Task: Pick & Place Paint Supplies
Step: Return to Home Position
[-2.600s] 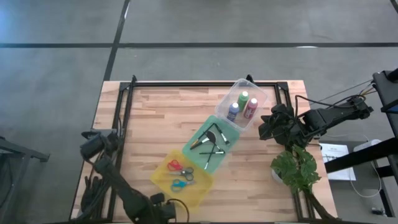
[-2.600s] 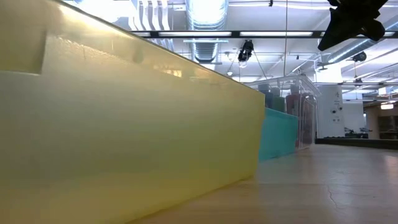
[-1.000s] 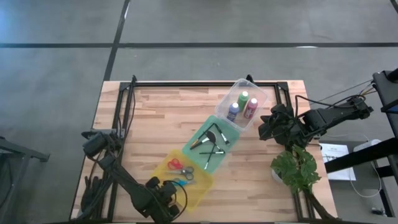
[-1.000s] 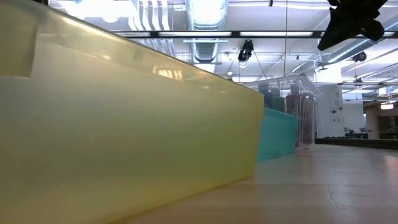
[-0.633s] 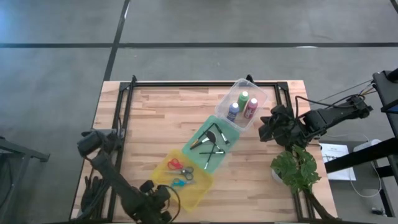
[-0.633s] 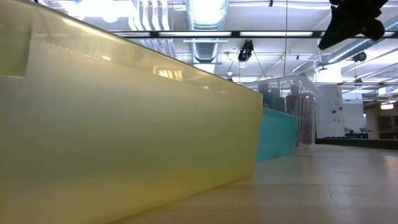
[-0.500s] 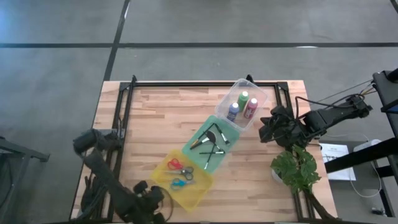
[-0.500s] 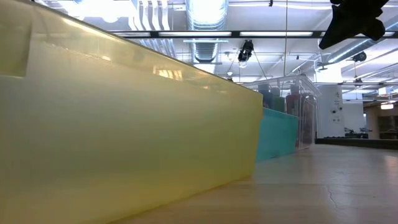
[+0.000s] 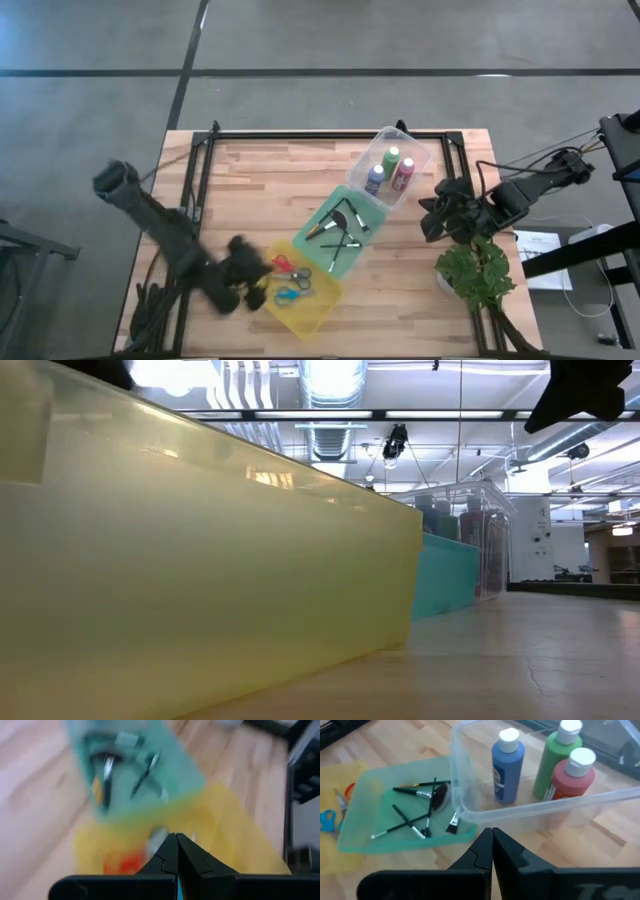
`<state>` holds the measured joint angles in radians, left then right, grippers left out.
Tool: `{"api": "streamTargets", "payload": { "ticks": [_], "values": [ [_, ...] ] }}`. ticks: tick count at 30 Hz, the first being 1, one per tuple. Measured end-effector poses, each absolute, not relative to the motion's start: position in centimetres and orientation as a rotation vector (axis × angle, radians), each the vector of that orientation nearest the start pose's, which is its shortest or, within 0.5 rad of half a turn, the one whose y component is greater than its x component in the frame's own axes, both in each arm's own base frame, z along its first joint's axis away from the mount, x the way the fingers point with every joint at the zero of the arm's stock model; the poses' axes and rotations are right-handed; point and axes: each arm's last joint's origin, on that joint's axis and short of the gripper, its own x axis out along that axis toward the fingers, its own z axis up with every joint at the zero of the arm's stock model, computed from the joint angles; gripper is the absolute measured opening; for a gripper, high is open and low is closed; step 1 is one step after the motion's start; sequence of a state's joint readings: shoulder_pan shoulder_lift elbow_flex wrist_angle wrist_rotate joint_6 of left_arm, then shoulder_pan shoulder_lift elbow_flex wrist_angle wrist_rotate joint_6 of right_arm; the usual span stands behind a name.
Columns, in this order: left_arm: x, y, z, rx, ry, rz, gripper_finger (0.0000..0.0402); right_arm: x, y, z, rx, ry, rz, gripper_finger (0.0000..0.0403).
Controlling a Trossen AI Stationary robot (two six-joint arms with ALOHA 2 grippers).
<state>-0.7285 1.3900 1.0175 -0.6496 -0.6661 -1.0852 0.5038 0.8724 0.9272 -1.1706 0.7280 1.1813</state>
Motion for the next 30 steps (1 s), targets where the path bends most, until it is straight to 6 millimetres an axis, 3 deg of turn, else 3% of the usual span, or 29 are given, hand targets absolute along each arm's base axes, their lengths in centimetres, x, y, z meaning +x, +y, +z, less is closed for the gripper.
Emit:
{"api": "streamTargets", "payload": {
  "ticks": [5, 7, 10, 14, 24, 30],
  "values": [
    [26.2, -7.7, 24.3, -0.284, 0.471, 0.157, 0.0, 12.2, 5.0, 29.9, 0.449, 0.642, -0.641, 0.0008],
    [27.0, -4.4, 24.6, -0.23, 0.414, 0.132, 0.0, 12.2, 5.1, 29.8, 0.45, 0.642, -0.637, 0.0008],
    [26.6, -1.3, 25.7, -0.138, 0.397, 0.094, 0.0, 12.1, 5.2, 29.8, 0.466, 0.636, -0.635, 0.0008],
    [24.7, -0.2, 26.3, -0.061, 0.407, 0.069, 0.0, 12.2, 5.4, 29.8, 0.479, 0.623, -0.636, 0.0008],
    [17.7, -0.2, 23.9, -0.075, 0.341, 0.04, 0.0, 13.1, 5.8, 30.3, 0.559, 0.514, -0.629, 0.0008],
    [14.9, -0.2, 22.4, -0.077, 0.281, 0.035, 0.0, 13.6, 6.1, 29.5, 0.581, 0.523, -0.663, 0.0008]
  ]
}}
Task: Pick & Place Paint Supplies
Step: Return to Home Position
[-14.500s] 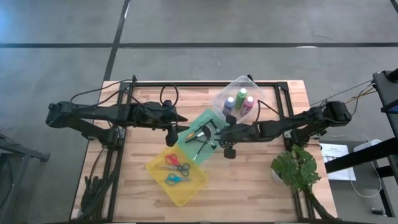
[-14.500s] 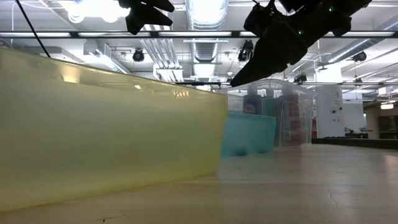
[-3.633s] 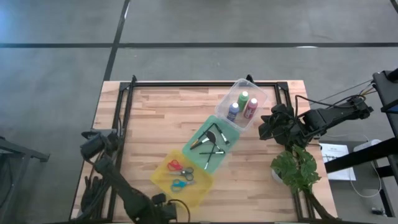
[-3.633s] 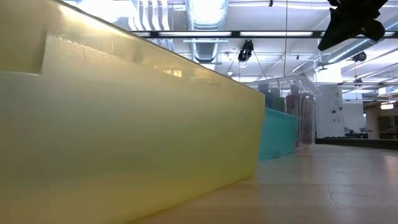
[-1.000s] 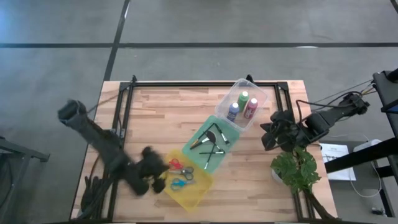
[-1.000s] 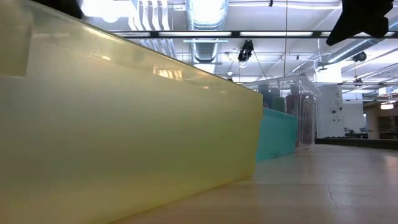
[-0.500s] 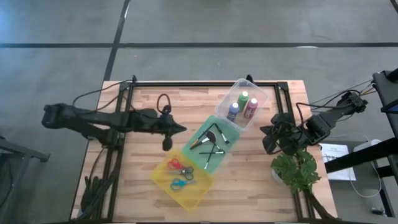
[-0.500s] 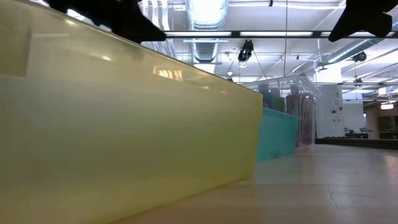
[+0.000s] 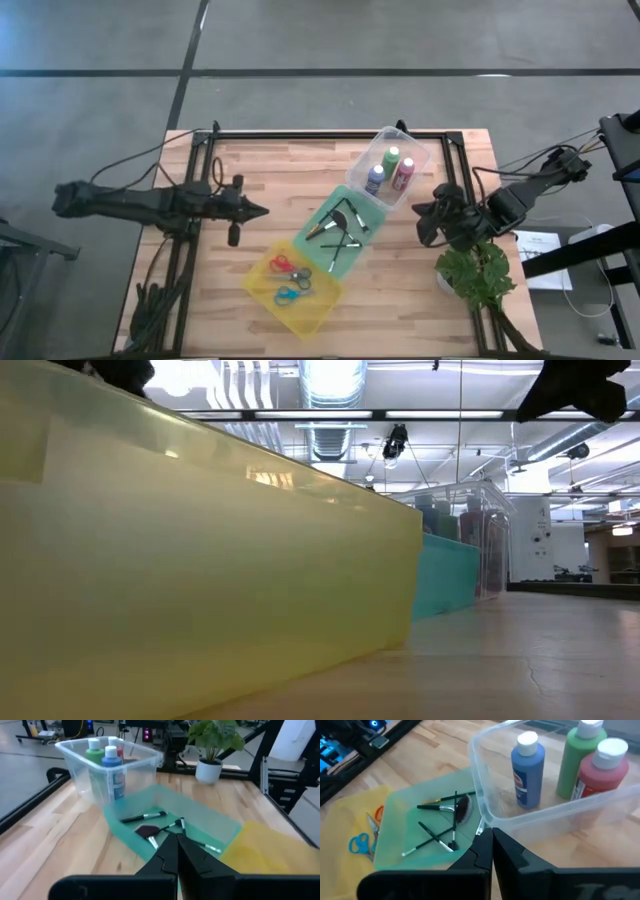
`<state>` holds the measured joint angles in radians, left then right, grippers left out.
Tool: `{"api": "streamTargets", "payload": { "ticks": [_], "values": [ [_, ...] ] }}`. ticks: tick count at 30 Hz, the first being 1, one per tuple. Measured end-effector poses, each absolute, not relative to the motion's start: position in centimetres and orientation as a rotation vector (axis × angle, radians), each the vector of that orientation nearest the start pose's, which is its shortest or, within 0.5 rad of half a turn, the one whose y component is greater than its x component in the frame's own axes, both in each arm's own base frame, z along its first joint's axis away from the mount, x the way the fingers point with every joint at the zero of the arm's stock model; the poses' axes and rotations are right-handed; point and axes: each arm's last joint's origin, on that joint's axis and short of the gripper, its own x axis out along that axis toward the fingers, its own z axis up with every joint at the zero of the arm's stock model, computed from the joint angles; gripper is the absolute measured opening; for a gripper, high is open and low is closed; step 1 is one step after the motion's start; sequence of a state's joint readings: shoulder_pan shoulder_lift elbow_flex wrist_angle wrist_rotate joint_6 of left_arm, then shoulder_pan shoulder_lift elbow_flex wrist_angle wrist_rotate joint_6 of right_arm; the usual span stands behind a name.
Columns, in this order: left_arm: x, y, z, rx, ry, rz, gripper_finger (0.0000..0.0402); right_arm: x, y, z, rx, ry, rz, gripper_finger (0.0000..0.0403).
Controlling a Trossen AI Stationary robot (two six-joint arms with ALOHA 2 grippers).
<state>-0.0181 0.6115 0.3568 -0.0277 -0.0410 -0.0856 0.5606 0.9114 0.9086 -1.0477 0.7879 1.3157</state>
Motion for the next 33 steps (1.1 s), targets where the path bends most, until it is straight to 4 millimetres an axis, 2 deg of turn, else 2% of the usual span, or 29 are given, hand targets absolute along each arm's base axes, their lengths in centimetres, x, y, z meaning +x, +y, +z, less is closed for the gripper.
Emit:
{"api": "streamTargets", "payload": {
  "ticks": [8, 15, 24, 33],
  "values": [
    [12.8, -0.2, 18.6, -0.079, 0.297, 0.016, 0.0, 13.9, 6.5, 26.6, 0.69, 0.538, -0.735, 0.0008],
    [12.0, -0.2, 16.9, -0.079, 0.286, 0.016, 0.0, 14.9, 7.3, 24.5, 0.766, 0.593, -0.73, 0.0008],
    [11.3, -0.1, 14.2, -0.079, 0.304, 0.015, 0.0, 16.5, 8.3, 24.5, 0.808, 0.571, -0.707, 0.0008],
    [11.3, -0.2, 14.0, -0.098, 0.286, 0.004, 0.0006, 17.8, 9.0, 25.7, 0.737, 0.586, -0.662, 0.0008]
  ]
}}
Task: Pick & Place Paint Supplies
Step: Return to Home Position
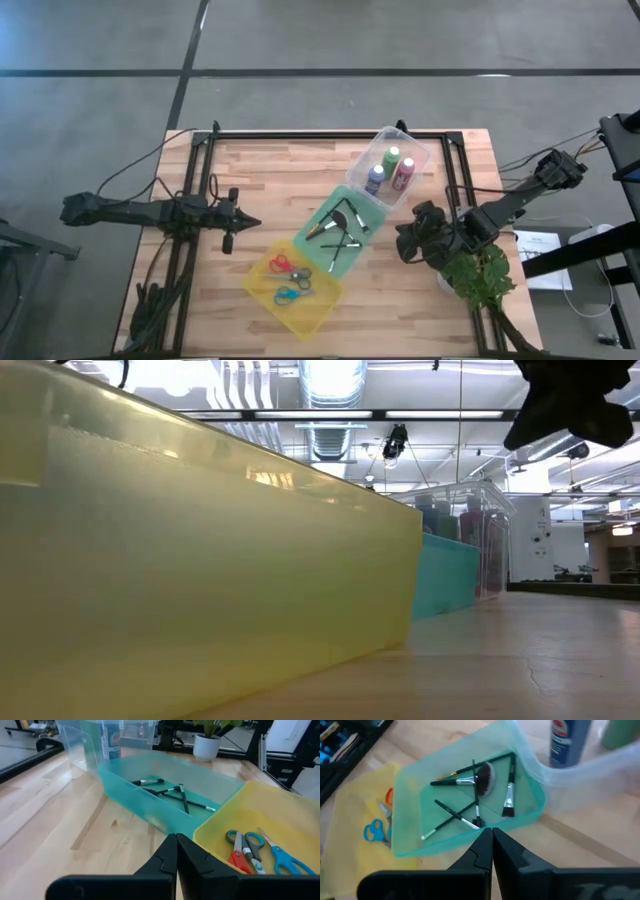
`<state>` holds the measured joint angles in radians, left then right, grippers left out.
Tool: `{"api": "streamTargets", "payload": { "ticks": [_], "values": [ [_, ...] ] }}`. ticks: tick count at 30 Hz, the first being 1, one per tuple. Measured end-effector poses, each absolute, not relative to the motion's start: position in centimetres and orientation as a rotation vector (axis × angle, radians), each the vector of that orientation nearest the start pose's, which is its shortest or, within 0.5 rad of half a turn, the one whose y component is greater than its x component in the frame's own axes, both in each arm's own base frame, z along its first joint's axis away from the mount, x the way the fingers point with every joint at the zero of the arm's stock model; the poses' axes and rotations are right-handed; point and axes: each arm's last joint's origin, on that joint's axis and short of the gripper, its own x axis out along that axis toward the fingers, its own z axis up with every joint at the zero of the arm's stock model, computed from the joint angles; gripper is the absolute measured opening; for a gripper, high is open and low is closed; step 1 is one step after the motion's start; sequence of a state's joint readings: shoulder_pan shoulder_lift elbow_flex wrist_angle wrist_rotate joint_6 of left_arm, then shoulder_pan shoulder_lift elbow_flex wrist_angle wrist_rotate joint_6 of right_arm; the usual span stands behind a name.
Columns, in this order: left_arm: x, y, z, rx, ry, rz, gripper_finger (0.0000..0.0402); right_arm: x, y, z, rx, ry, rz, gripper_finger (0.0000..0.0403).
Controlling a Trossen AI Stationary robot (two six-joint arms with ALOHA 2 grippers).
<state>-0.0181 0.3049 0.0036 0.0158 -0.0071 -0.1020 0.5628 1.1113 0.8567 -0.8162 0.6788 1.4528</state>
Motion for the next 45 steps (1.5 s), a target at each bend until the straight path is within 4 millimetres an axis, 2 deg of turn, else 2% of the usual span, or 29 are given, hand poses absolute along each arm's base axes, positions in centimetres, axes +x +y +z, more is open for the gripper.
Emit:
{"api": "streamTargets", "payload": {
  "ticks": [4, 9, 12, 16, 20, 23, 29, 38, 45],
  "values": [
    [11.3, -0.2, 14.0, -0.155, 0.291, 0.012, 0.003, 19.2, 8.9, 25.7, 0.671, 0.574, -0.628, 0.0008],
    [11.3, -0.2, 13.9, -0.238, 0.292, 0.025, 0.0052, 22.6, 7.4, 25.2, 0.542, 0.518, -0.604, 0.0008],
    [11.3, -0.2, 13.9, -0.238, 0.293, 0.025, 0.0055, 25.3, 5.4, 25.0, 0.456, 0.482, -0.54, 0.0008],
    [11.3, -0.2, 13.9, -0.238, 0.293, 0.025, 0.0056, 28.5, 1.6, 25.2, 0.374, 0.372, -0.349, 0.0008],
    [11.3, -0.2, 13.9, -0.238, 0.293, 0.025, 0.0056, 29.3, -1.8, 26.7, 0.323, 0.216, -0.193, 0.0008],
    [11.3, -0.2, 13.9, -0.237, 0.293, 0.025, 0.0057, 28.6, -3.0, 27.4, 0.255, 0.194, -0.14, 0.0008],
    [11.3, -0.2, 13.9, -0.237, 0.294, 0.025, 0.0057, 25.4, -3.2, 27.9, 0.161, 0.153, -0.077, 0.0008],
    [11.3, -0.2, 13.9, -0.235, 0.294, 0.025, 0.0057, 18.6, -2.7, 25.7, 0.134, 0.069, -0.125, 0.0008],
    [11.3, -0.2, 13.9, -0.235, 0.294, 0.025, 0.0057, 14.8, -2.0, 22.7, 0.162, 0.024, -0.091, 0.0008]
  ]
}}
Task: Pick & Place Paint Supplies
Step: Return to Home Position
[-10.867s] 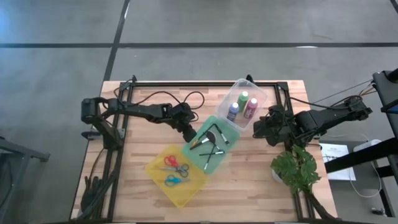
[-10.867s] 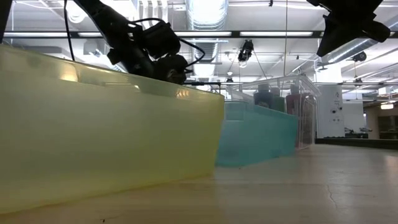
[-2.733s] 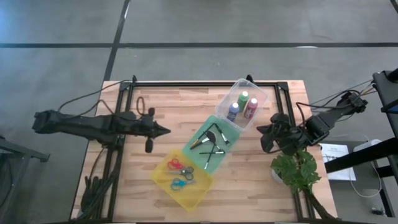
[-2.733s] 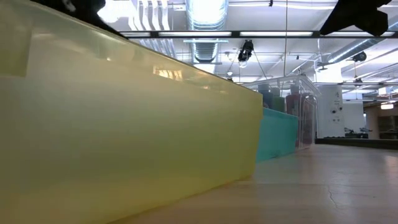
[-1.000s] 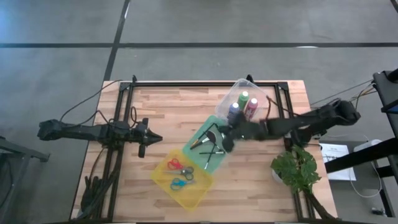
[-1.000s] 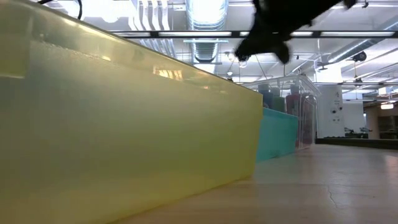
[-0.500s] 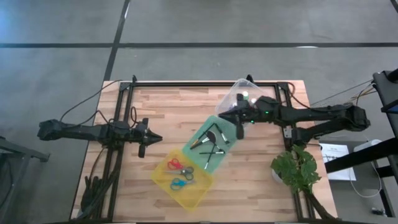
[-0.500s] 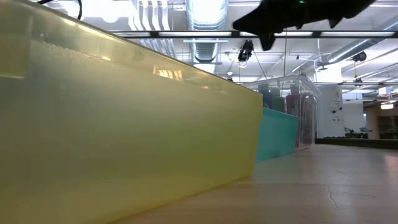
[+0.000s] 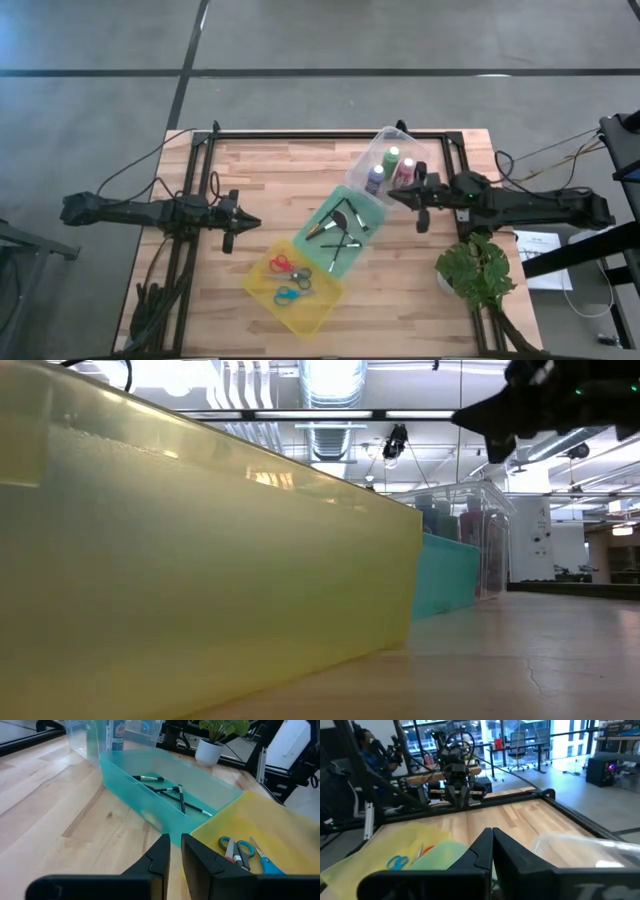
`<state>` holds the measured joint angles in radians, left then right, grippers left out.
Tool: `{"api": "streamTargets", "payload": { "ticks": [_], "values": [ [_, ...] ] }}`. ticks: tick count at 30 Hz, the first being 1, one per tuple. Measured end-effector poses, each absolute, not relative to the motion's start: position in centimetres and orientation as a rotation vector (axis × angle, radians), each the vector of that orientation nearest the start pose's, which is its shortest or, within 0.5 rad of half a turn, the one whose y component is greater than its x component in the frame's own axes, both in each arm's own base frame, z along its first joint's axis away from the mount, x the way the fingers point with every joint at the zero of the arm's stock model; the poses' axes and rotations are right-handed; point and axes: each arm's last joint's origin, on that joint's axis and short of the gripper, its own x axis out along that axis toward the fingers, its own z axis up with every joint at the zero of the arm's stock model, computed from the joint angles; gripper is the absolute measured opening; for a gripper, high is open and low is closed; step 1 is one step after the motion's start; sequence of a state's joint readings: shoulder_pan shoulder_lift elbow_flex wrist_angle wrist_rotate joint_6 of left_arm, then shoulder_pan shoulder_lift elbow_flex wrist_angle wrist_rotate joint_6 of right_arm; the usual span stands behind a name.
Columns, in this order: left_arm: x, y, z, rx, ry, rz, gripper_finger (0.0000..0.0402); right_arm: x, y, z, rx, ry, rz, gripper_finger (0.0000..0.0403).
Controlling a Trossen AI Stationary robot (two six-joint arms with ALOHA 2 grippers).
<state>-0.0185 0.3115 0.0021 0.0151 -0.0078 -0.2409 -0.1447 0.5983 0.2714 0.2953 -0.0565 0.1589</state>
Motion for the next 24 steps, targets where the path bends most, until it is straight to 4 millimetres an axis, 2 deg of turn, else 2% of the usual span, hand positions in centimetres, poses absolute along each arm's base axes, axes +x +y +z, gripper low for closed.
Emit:
{"api": "streamTargets", "payload": {
  "ticks": [11, 18, 24],
  "values": [
    [11.3, -0.2, 13.9, -0.235, 0.295, 0.025, 0.0057, 11.7, -1.5, 19.5, 0.158, -0.072, -0.066, 0.0008],
    [11.3, -0.2, 13.9, -0.235, 0.295, 0.025, 0.0057, 11.1, -1.3, 17.9, 0.175, -0.083, -0.054, 0.0008],
    [11.3, -0.2, 13.9, -0.235, 0.295, 0.025, 0.0057, 10.9, -1.3, 17.5, 0.135, -0.05, -0.057, 0.0008]
  ]
}}
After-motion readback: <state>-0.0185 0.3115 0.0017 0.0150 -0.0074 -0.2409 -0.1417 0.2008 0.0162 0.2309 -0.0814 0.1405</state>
